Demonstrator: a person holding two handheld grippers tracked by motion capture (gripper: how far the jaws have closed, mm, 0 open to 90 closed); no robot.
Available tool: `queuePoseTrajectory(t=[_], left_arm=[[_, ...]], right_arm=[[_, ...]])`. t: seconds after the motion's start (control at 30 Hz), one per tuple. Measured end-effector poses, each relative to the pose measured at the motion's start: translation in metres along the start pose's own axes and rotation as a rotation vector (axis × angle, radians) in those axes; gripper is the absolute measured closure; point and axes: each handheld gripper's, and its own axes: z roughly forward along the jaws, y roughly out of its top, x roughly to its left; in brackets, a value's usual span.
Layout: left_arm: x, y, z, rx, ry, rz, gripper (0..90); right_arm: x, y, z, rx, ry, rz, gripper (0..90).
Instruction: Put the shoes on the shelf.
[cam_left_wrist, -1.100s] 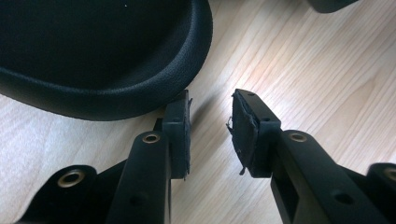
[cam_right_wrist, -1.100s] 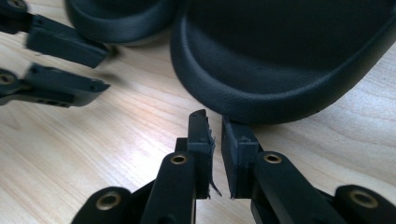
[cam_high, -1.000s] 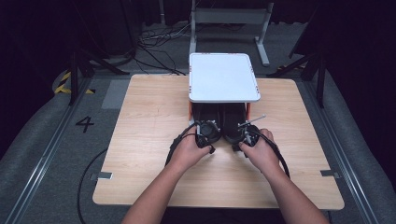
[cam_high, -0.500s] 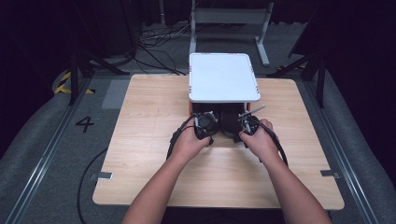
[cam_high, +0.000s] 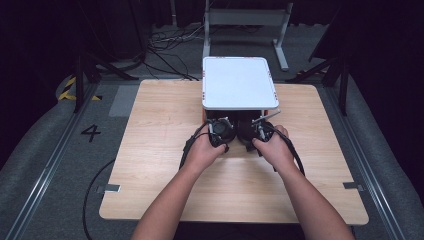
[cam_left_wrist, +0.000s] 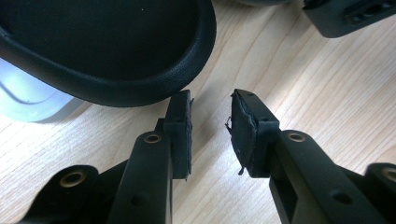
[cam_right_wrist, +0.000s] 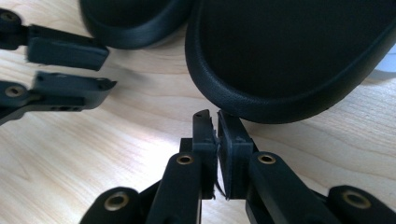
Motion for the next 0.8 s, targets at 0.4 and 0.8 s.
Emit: queuePoseTrajectory(t=[0.4,0.8], left_arm=[[-0.001,0.003,0.0,0.008,0.016,-0.022,72.1],[-0.017,-0.022,-0.046,-0.109,0.066,0.03,40.6]], right_arm=[[-0.002,0.012,0.003,0.016,-0.015,-0.01,83.7],[-0.003,-0.018,-0.053,-0.244,0.042,-0.139,60.1]])
